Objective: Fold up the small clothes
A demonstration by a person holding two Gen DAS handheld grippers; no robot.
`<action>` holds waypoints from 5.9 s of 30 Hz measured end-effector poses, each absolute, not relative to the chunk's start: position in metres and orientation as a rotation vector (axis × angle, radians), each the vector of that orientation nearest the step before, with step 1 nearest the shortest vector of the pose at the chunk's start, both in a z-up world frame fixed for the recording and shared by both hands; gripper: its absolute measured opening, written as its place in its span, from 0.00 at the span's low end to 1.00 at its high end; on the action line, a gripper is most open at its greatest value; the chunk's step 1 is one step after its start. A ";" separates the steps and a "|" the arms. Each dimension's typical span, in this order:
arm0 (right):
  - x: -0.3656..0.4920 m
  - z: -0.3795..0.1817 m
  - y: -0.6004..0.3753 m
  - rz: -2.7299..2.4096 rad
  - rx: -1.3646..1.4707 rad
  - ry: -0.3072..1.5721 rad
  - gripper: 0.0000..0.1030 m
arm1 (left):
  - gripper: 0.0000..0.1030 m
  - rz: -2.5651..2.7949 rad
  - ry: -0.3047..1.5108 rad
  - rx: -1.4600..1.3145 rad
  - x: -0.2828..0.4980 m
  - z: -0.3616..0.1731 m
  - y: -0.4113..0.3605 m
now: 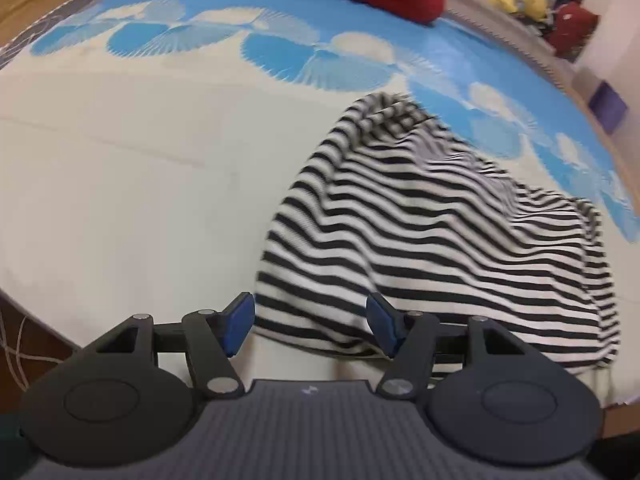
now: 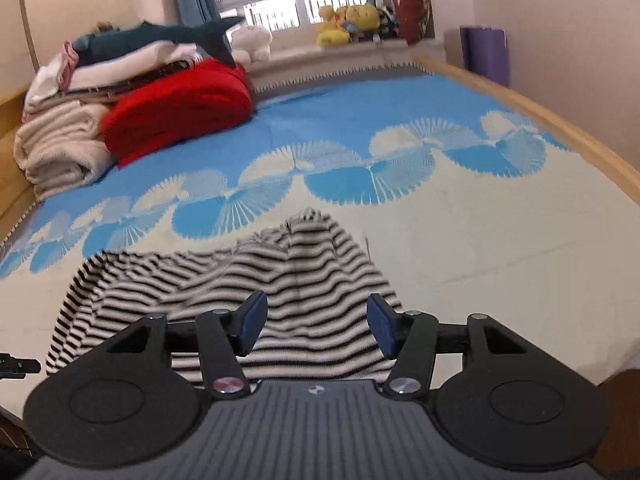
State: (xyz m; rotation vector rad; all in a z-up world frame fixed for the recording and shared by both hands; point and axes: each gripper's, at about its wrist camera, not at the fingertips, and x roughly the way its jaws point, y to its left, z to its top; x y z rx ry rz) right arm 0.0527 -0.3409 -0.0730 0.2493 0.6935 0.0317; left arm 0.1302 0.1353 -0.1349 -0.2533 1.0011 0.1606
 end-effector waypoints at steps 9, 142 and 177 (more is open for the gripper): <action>0.064 -0.092 -0.358 -0.005 0.332 0.766 0.55 | 0.66 0.249 1.067 -0.311 0.137 -0.162 0.158; 0.097 -0.085 -0.485 0.238 0.431 0.973 0.02 | 0.56 -0.353 1.050 0.037 0.185 -0.105 -0.118; 0.121 -0.140 -0.360 0.436 -0.173 1.087 0.45 | 0.31 -0.539 0.982 0.073 0.264 -0.074 -0.134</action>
